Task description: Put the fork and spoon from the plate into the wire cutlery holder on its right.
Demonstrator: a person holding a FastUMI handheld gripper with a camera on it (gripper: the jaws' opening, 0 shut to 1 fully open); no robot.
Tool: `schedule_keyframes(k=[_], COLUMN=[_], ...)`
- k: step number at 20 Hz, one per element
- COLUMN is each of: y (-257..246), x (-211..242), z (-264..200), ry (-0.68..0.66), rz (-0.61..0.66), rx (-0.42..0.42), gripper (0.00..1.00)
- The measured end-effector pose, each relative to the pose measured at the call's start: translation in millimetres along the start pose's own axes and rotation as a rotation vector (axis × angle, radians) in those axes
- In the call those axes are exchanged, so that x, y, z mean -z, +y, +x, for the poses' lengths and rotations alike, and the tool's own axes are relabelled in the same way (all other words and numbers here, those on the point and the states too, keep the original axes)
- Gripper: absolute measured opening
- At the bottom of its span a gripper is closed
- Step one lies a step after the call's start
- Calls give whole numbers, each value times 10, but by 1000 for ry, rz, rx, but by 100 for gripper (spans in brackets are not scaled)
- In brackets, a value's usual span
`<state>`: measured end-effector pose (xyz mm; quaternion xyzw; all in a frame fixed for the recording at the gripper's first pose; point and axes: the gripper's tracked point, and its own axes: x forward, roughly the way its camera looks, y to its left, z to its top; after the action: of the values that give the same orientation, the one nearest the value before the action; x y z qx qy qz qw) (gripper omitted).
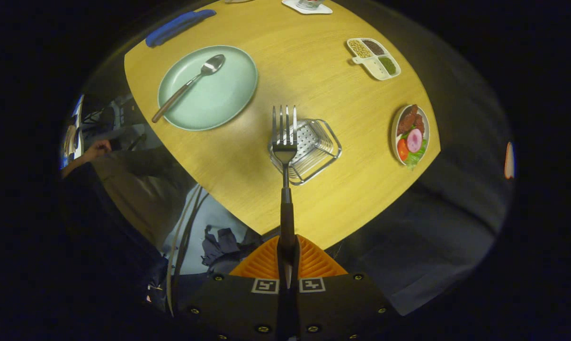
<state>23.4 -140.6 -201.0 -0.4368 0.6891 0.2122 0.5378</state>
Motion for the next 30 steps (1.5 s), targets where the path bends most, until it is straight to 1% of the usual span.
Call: schedule_keyframes(k=[3, 7, 13, 16, 19, 25, 28, 29, 30], y=[-94, -136, -245, -262, -311, -285, -288, -262, -267], x=[93, 146, 84, -7, -80, -282, -252, -256, -263], z=[63, 170, 392, 472, 566, 721, 765, 752, 758], ry=[43, 98, 181, 203, 229, 238, 255, 263, 272], rz=[27, 4, -37, -47, -58, -61, -55, -38, -25], rx=[-8, -23, 0, -8, 7, -31, -48, -65, -73], gripper=[1, 1, 1, 1, 1, 1, 1, 6, 6])
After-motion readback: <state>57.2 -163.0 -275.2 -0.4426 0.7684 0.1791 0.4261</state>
